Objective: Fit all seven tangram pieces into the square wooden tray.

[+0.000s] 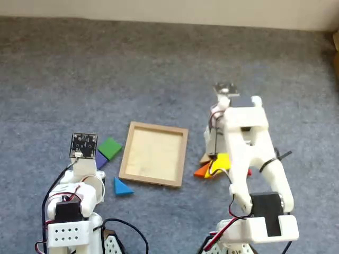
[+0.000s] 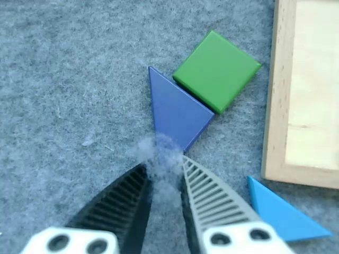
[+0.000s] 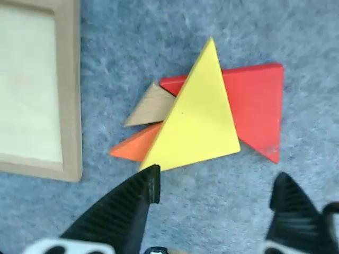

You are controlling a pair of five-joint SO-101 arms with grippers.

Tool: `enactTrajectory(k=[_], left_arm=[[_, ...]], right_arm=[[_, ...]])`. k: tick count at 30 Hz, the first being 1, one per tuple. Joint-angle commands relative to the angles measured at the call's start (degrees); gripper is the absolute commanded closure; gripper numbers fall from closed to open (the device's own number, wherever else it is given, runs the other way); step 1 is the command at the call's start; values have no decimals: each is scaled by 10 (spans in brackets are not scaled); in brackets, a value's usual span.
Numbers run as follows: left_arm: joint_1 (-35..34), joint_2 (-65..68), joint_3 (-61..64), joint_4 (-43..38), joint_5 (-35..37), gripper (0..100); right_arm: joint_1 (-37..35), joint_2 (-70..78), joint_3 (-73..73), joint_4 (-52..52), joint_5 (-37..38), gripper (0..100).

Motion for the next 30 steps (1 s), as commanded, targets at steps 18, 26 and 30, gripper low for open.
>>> enactTrajectory(k=[18,26,30], left_arm=[[6,-5,15,-8,-2,923],[6,-5,15,-8,-2,923],[6,-5,15,-8,-2,923]], right_arm=[[-9,131,24,-107,-77,630],[-6,130,26,-102,-76,670],[-6,129,26,-102,-76,685]])
